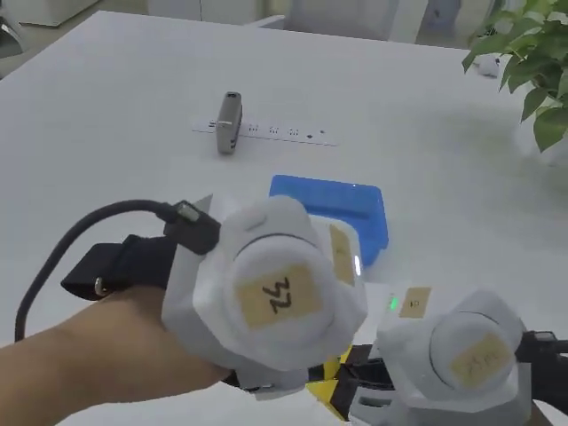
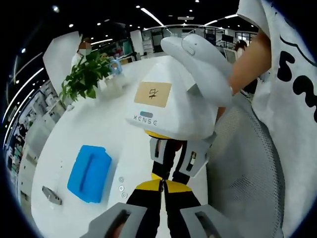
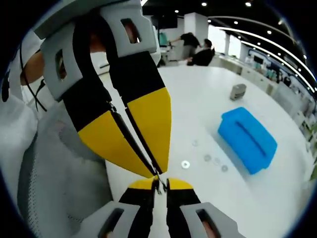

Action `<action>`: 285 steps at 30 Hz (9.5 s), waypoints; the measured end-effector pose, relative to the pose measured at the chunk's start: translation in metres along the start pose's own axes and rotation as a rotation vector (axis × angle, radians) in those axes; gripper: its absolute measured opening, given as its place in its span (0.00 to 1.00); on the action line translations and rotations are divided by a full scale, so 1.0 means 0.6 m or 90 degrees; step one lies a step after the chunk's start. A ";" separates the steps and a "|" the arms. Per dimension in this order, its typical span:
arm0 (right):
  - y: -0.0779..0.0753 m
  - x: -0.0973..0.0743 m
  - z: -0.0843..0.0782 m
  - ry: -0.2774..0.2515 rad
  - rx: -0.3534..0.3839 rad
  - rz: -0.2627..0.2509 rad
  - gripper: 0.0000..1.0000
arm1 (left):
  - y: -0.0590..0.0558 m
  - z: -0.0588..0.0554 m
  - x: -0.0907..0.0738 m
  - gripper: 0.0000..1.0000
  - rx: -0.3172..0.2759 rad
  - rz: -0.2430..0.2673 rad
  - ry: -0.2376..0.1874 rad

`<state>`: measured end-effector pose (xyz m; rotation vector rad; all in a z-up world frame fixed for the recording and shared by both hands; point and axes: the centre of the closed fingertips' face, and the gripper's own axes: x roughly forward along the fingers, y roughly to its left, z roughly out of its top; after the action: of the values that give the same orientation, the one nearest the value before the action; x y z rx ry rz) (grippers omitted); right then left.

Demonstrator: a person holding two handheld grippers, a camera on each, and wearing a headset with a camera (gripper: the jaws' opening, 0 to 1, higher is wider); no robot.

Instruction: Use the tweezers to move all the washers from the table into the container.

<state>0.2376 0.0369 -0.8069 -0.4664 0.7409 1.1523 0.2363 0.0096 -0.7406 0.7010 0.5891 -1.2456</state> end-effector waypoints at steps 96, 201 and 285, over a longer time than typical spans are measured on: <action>-0.100 0.072 0.059 -0.072 0.157 -0.083 0.02 | 0.038 -0.240 -0.149 0.77 -0.442 0.538 -0.065; -0.324 0.104 0.183 -0.154 0.191 -0.245 0.04 | 0.048 -0.238 -0.135 0.99 -0.442 0.527 -0.079; -0.158 0.109 0.122 -0.113 0.150 -0.172 0.02 | 0.050 -0.257 -0.146 0.99 -0.447 0.557 -0.044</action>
<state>0.3607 0.0952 -0.8086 -0.2520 0.6276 0.8286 0.2419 0.1866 -0.7728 0.2470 0.5229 -0.2059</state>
